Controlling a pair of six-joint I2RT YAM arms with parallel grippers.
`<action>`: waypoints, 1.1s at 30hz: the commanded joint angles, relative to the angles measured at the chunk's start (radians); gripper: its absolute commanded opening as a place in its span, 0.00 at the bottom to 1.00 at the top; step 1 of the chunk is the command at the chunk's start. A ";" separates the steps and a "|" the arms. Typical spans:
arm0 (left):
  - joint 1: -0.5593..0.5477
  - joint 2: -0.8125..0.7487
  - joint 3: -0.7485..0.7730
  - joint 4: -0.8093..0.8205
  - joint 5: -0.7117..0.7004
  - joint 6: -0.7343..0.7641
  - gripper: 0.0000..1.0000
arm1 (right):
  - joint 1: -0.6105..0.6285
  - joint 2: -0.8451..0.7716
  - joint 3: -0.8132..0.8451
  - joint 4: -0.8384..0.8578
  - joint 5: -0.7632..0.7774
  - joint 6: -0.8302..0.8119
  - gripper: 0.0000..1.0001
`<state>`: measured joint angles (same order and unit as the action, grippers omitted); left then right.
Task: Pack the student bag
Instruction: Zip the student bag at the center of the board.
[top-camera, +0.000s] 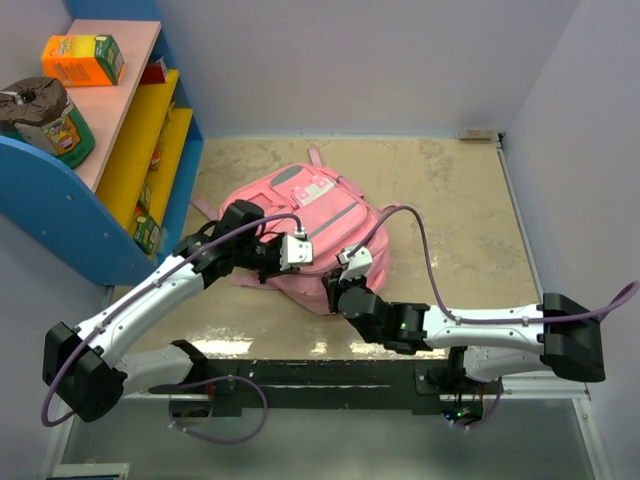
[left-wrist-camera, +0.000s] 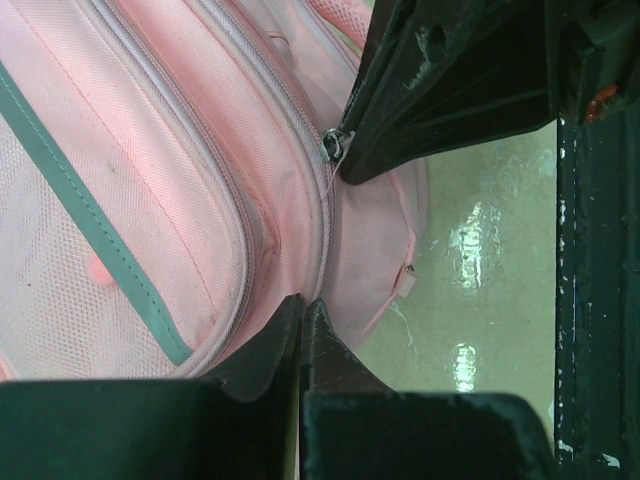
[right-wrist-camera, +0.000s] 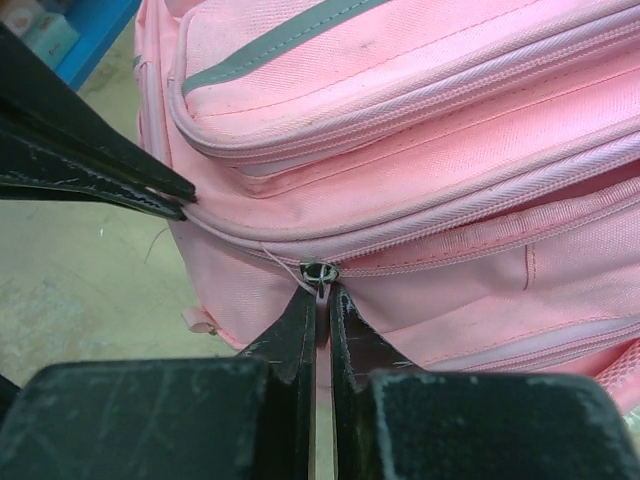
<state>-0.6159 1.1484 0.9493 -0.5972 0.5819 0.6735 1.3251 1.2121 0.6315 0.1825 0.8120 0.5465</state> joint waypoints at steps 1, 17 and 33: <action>0.010 -0.049 -0.012 0.016 -0.037 0.018 0.00 | -0.059 -0.042 0.034 -0.104 -0.039 0.003 0.00; 0.033 -0.095 -0.098 0.002 -0.037 0.077 0.00 | -0.127 -0.163 0.112 -0.380 -0.131 -0.020 0.00; 0.313 -0.133 -0.095 -0.135 -0.100 0.311 0.00 | -0.294 -0.016 0.261 -0.505 -0.180 -0.142 0.00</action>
<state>-0.3817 1.0134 0.8524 -0.7139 0.5278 0.9016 1.0637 1.2003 0.8253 -0.2886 0.5659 0.4393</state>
